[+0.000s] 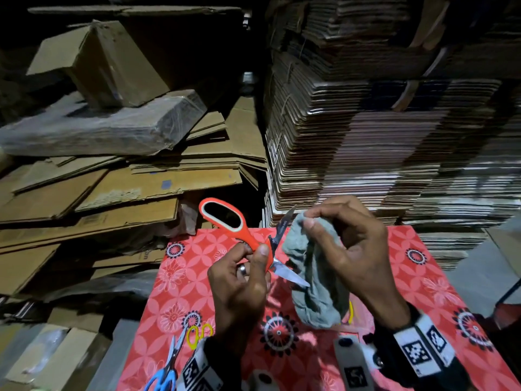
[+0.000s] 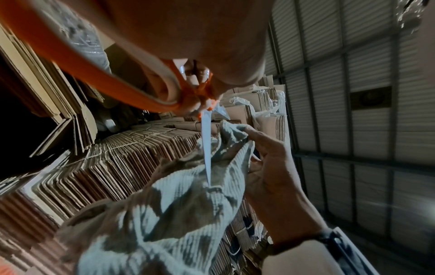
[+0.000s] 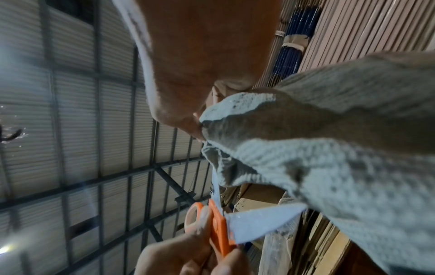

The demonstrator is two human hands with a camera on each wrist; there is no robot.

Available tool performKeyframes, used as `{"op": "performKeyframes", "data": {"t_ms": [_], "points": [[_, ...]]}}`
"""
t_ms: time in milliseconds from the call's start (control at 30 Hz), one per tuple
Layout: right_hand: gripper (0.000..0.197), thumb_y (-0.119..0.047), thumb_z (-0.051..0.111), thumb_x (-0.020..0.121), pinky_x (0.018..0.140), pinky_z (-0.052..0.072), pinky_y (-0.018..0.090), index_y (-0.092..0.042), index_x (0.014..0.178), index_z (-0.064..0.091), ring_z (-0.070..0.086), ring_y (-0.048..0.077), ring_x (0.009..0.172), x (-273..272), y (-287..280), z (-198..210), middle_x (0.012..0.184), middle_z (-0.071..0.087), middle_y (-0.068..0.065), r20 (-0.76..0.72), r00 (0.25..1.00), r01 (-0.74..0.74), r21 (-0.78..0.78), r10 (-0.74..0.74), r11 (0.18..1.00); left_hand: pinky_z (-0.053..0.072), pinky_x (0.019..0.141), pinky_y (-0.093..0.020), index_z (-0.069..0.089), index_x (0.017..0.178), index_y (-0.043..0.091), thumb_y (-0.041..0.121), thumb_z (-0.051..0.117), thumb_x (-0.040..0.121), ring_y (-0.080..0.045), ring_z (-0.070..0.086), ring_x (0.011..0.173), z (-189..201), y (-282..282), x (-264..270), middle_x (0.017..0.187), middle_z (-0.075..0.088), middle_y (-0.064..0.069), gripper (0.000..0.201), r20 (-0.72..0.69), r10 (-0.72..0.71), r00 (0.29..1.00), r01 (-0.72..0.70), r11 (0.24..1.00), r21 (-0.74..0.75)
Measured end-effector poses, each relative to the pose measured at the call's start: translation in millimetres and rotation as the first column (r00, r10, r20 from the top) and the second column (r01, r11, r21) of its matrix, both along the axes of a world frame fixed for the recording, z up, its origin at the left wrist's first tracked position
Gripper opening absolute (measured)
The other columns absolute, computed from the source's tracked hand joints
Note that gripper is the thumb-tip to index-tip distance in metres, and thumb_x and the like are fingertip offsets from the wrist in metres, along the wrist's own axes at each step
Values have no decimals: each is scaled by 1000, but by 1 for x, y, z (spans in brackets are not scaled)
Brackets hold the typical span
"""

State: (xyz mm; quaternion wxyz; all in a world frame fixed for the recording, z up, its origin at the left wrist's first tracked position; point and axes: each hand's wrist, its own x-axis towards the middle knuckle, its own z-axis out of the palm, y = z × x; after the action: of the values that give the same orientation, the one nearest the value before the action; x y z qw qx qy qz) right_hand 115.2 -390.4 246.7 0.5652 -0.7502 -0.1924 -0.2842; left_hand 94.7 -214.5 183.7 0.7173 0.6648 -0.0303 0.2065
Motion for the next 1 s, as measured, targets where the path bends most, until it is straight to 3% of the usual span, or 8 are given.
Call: {"op": "performKeyframes", "data": {"t_ms": [167,333,533,600,700,833,933,1000], "points": [[8,-14,78,88,76,58,33,-17,95,79,73,18,88,-3,7,-2,92,74,-3,-50,998,-37,3,37,999,30,39,-26,50,63,20,31,66,96,-17,40,34,2,-1,0,41,43,-10,39,25,29,999,-31,998,49],[12,-10,81,89,77,62,39,-13,100,79,76,16,89,2,12,-2,96,78,-3,-7,999,37,11,-37,999,30,41,-25,51,65,13,40,66,95,-23,39,34,2,0,-1,44,44,-14,43,59,39,997,-43,996,74],[8,-8,78,91,75,52,18,-10,98,82,67,4,85,-1,24,-7,91,72,-2,182,970,192,-160,-162,968,32,37,-39,51,65,9,45,65,93,-34,42,40,3,1,3,51,45,-19,47,104,93,990,-108,981,158],[8,-6,79,89,75,49,15,-8,97,82,66,6,83,-4,28,-12,89,70,0,198,970,180,-212,-138,961,32,38,-37,52,65,7,44,64,94,-32,43,40,2,1,3,51,47,-14,49,120,103,987,-125,974,189],[7,-6,79,89,70,52,22,-8,95,82,66,11,78,4,20,-12,87,69,1,205,968,188,-207,-146,960,29,42,-25,48,63,14,42,64,94,-24,39,41,2,1,3,50,42,-2,46,136,100,986,-128,968,218],[7,-1,80,87,67,50,22,-6,92,82,64,15,74,-3,28,-16,83,64,4,211,956,244,-199,-202,949,28,42,-21,47,63,10,42,64,93,-17,35,41,0,-3,2,51,39,-7,47,149,113,982,-147,959,243],[9,0,82,86,66,49,22,-7,92,82,63,11,74,-4,30,-20,83,65,3,213,959,229,-198,-187,953,26,43,-19,46,63,12,38,65,94,-8,31,44,-2,-3,-1,51,35,4,45,159,88,983,-126,960,252],[9,-1,83,86,65,44,16,-8,93,83,59,5,72,3,24,-18,80,63,1,198,954,254,-144,-224,956,24,44,-17,45,63,12,34,66,96,-8,31,43,-4,-5,-1,50,35,3,45,146,83,986,-118,960,254]]}}
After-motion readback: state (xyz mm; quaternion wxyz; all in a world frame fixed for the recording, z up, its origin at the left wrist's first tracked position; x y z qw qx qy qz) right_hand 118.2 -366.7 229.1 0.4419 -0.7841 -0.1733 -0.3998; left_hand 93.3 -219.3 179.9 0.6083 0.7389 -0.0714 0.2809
